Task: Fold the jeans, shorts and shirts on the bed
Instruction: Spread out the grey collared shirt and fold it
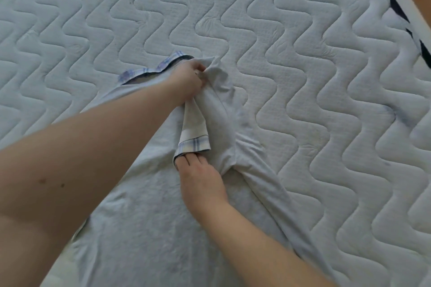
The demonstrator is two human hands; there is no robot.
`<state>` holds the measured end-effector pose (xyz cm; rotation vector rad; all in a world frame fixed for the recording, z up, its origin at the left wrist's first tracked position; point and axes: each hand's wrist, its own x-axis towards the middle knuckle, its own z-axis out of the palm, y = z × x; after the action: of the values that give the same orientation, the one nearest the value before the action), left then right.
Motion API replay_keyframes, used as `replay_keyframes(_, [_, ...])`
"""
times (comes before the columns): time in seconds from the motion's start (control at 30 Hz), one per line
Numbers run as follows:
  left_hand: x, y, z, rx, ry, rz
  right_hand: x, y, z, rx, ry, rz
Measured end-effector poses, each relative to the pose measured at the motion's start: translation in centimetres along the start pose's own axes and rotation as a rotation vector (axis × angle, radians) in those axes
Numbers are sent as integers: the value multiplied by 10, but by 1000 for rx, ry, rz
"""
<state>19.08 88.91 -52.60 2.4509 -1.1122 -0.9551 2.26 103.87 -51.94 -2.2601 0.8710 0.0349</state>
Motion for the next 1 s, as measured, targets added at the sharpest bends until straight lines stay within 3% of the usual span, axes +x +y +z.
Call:
replay_keyframes(0.1, [-4, -4, 0, 2, 47, 87, -1, 1, 2, 13, 19, -76])
replay_keyframes(0.23, [-21, -5, 8, -80, 227, 144, -14, 10, -9, 35, 69, -132])
replay_keyframes(0.33, [-54, 2, 17, -121, 385, 304, -42, 31, -17, 57, 292, -68])
replay_keyframes(0.43, [-102, 8, 37, -181, 432, 391, -76, 63, -25, -55, 385, 92])
replay_keyframes(0.57, [-173, 8, 81, -385, 345, 231, -117, 98, -27, -188, 259, 381])
replay_keyframes(0.67, [-217, 0, 122, -519, 263, -82, -142, 114, -22, -242, 129, 524])
replay_keyframes(0.8, [-241, -1, 164, -729, 20, -488, -176, 122, -12, -290, 78, 571])
replay_keyframes(0.9, [-240, 13, 169, -1098, -166, -523, -204, 124, -9, -281, 42, 612])
replay_keyframes(1.0, [-244, 23, 169, -1185, -318, -486, -232, 129, -7, -257, -26, 668])
